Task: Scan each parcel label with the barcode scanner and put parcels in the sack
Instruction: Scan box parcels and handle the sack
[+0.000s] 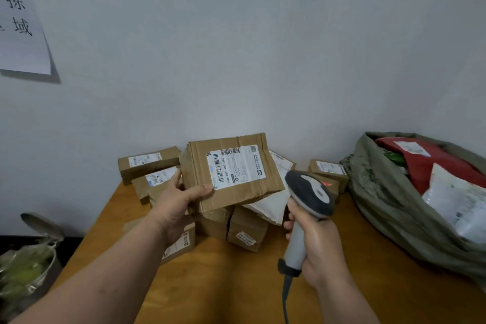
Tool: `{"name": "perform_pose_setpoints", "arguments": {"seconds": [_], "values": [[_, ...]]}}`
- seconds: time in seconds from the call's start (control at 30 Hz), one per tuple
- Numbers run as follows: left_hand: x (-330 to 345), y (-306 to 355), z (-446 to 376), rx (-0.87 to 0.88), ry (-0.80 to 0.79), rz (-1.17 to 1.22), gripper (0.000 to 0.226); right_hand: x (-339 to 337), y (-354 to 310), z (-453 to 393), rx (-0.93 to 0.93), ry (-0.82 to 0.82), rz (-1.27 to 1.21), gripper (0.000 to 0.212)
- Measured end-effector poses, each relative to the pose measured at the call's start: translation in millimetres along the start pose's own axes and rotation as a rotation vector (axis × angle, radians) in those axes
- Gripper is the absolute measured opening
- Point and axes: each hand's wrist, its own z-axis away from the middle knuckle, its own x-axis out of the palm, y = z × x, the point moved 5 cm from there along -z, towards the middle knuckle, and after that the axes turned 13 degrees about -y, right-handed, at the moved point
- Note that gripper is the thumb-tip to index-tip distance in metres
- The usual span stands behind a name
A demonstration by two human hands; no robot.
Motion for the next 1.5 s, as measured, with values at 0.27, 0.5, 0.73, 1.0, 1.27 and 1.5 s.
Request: {"name": "perform_pose_setpoints", "arguments": {"seconds": [0.27, 0.5, 0.73, 1.0, 1.27, 1.5], "values": [[-2, 24, -1, 0.06, 0.011, -0.16, 0.106, 28, -13, 16, 0.002, -0.3, 0.201, 0.047], [10, 26, -1, 0.111, -0.015, -0.161, 0.104, 34, -21, 17, -0.02, -0.381, 0.033, 0.034], [16, 21, -6, 0.123, -0.011, -0.163, 0.1, 27, -29, 14, -0.035, -0.394, 0.045, 0.019], [22, 17, -7, 0.123, -0.024, -0.174, 0.099, 17, -33, 12, -0.059, -0.366, 0.086, 0.007], [30, 13, -7, 0.131, -0.025, -0.178, 0.099, 11, -34, 12, -0.061, -0.366, 0.078, 0.009], [37, 8, -6, 0.124, -0.012, -0.201, 0.102, -1, -33, 12, -0.062, -0.365, 0.086, 0.01]]}}
